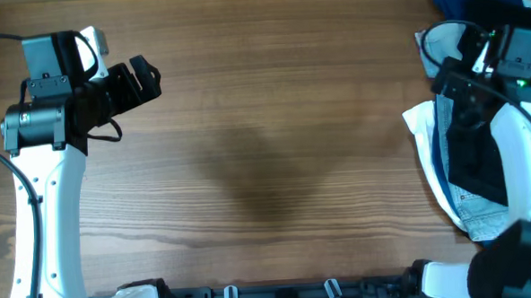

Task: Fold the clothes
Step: 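Raise both arms and reach the right gripper into the clothes pile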

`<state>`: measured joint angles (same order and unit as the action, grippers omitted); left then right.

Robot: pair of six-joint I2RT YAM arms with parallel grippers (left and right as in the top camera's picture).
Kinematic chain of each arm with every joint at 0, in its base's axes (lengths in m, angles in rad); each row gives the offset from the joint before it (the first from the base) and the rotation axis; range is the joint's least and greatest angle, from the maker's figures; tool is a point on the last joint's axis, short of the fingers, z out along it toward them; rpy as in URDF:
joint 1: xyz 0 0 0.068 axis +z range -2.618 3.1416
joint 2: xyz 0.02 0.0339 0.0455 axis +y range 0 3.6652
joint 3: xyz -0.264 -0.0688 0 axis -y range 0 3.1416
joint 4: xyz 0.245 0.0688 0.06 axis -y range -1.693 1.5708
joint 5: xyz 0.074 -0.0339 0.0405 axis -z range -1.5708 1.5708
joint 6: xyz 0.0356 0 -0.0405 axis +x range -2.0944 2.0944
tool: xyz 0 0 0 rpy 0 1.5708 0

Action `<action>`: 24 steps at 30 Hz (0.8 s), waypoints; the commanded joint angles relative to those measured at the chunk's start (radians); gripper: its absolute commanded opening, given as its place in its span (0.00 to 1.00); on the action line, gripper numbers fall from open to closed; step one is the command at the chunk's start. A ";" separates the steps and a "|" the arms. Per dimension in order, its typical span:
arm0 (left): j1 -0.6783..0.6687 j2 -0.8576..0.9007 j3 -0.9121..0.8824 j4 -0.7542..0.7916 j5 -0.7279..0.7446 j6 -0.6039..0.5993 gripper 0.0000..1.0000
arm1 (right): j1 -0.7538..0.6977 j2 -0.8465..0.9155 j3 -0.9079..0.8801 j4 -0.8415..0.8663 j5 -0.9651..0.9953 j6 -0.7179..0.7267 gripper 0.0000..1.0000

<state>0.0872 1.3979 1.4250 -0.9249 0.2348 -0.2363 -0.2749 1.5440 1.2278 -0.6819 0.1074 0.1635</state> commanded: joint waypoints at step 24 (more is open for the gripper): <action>0.000 0.004 0.019 0.011 0.019 0.019 1.00 | -0.029 0.314 0.021 0.056 0.140 -0.016 0.21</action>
<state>0.0872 1.3979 1.4250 -0.9169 0.2348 -0.2367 -0.3038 1.8442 1.2297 -0.6315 0.2157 0.1707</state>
